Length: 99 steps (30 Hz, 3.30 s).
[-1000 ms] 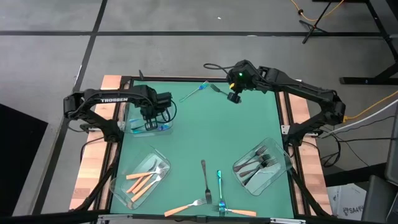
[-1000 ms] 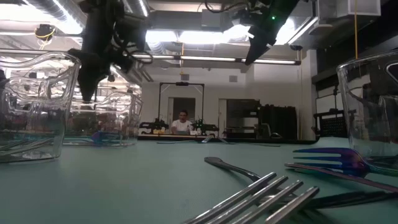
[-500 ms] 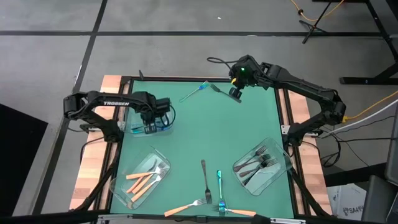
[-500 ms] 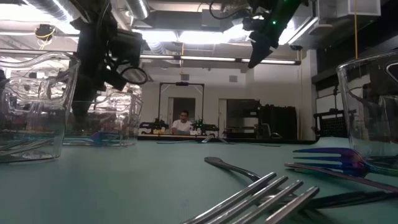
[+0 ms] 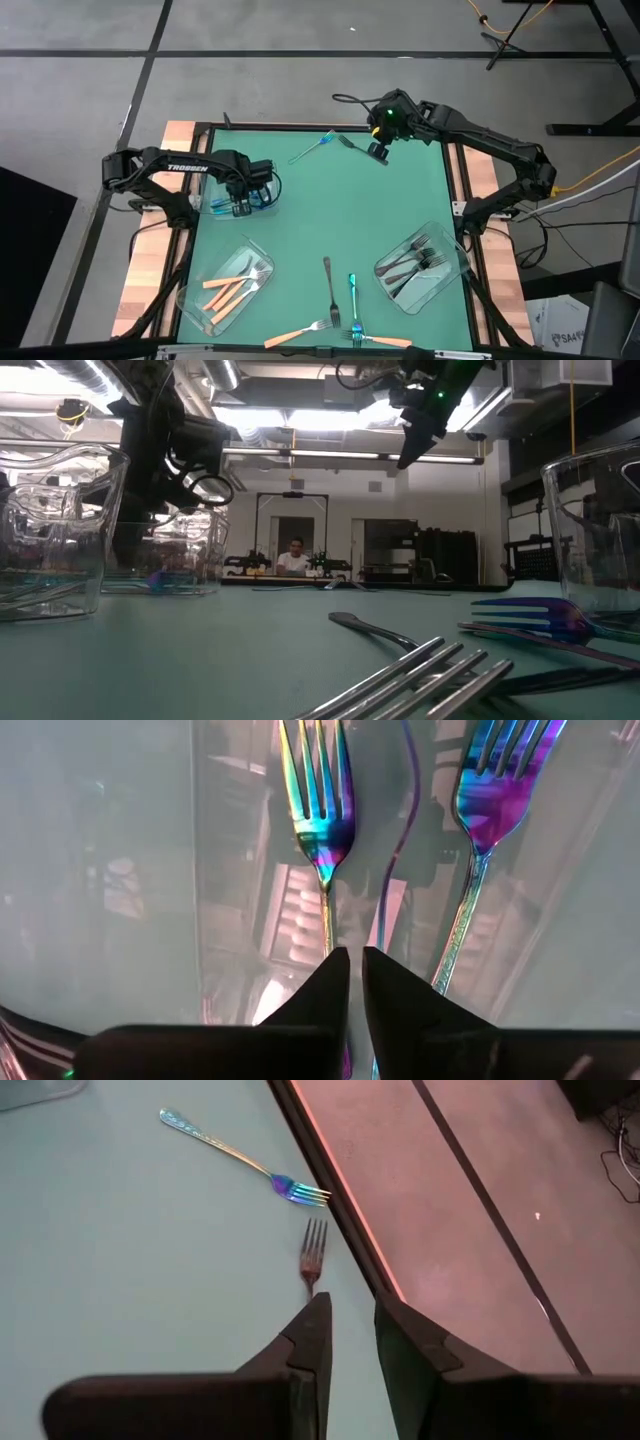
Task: Sort silverware by color (type)
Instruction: Put the top black fork into the bottom right transparent bin
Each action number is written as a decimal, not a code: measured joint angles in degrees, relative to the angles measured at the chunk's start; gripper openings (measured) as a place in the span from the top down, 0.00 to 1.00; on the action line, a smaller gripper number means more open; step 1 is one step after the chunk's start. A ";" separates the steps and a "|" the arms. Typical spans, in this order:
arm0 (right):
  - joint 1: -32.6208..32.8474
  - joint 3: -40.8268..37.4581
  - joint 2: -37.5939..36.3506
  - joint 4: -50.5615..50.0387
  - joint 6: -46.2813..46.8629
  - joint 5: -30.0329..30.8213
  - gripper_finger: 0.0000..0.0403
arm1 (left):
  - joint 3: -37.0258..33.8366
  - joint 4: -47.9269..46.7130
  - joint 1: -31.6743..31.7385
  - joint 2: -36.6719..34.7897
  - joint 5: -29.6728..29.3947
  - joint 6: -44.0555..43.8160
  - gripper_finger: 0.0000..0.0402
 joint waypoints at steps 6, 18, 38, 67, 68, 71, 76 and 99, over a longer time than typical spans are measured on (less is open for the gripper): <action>0.00 0.00 0.00 -0.02 0.00 -0.03 0.83 | 0.02 0.02 0.00 0.00 0.00 -0.15 0.93; 0.00 -0.02 0.02 -0.07 0.00 -1.34 0.83 | 0.02 0.09 0.00 0.00 0.17 -0.20 0.75; 0.00 -0.02 0.02 3.73 3.37 -1.34 0.78 | 0.02 2.23 0.02 0.02 0.17 -0.22 0.71; -10.61 -0.02 25.56 9.77 3.52 -8.42 0.53 | 0.02 4.84 0.02 0.04 0.17 -4.34 0.71; -10.64 -0.02 26.25 9.79 3.49 -8.80 0.53 | 0.02 4.86 0.02 0.04 0.17 -4.41 0.71; -10.63 -0.02 27.70 9.78 3.50 -8.84 0.53 | 0.02 4.85 0.02 0.04 0.17 -4.42 0.71; -10.62 -0.02 29.64 9.84 3.45 -9.36 0.53 | 0.02 4.85 0.02 0.04 0.17 -4.42 0.71; -10.93 0.15 34.88 9.92 3.28 -11.46 0.73 | 0.02 5.14 0.00 0.04 0.02 -4.22 0.71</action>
